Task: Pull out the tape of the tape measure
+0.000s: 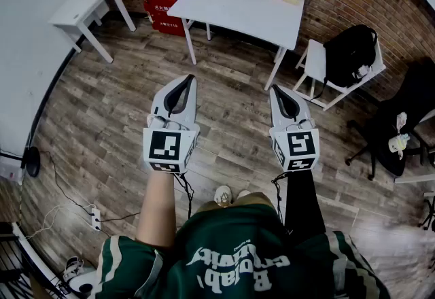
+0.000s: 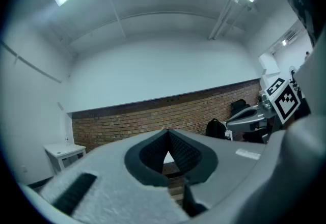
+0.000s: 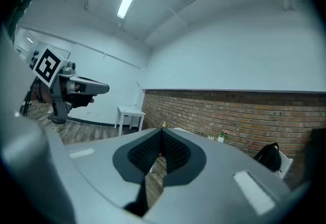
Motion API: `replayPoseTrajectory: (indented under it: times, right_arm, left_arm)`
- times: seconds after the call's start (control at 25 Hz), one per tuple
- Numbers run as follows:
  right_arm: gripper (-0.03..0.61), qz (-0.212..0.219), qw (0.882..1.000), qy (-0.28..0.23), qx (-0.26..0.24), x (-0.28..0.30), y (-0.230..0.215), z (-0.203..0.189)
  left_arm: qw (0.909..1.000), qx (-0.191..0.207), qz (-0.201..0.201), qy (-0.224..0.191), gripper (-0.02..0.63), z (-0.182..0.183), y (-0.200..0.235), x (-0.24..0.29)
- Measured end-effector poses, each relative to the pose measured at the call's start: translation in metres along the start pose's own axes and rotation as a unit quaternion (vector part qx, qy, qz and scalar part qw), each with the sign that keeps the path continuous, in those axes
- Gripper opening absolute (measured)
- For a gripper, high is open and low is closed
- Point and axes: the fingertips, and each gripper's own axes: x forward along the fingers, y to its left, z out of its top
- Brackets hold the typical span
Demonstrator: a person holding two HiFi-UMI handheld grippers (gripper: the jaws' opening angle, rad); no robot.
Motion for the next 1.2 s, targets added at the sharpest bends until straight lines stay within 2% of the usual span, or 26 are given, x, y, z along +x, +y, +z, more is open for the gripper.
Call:
replayPoseTrajectory:
  times: [0.4,0.6,0.68,0.72,0.92,1.2]
  right_arm:
    - [0.014,0.013,0.999,-0.03,0.022,-0.007,0.004,0.005]
    - [0.016,-0.001,0.998,-0.044,0.038,-0.011,-0.002,0.004]
    - [0.105,-0.002,0.998,-0.045,0.044,-0.011,-0.004,0.003]
    - [0.117,-0.004,0.998,-0.044,0.043,-0.011,-0.005,0.002]
    - [0.123,-0.015,0.998,-0.045,0.048,0.002,-0.014,-0.002]
    - [0.126,0.003,0.998,-0.042,0.048,0.047,-0.024,-0.006]
  left_arm:
    - [1.0,0.0,0.005,0.005,0.006,-0.005,0.005,-0.009]
    - [0.9999,0.013,0.009,0.0,0.006,-0.006,0.006,-0.011]
    - [0.9999,0.013,0.009,-0.002,0.05,-0.005,0.006,-0.01]
    - [0.9999,0.01,0.009,-0.004,0.063,-0.004,0.006,-0.011]
    - [0.9999,0.002,0.012,-0.01,0.081,-0.005,0.014,-0.001]
    - [0.9998,0.0,0.02,0.001,0.081,-0.016,0.033,0.032]
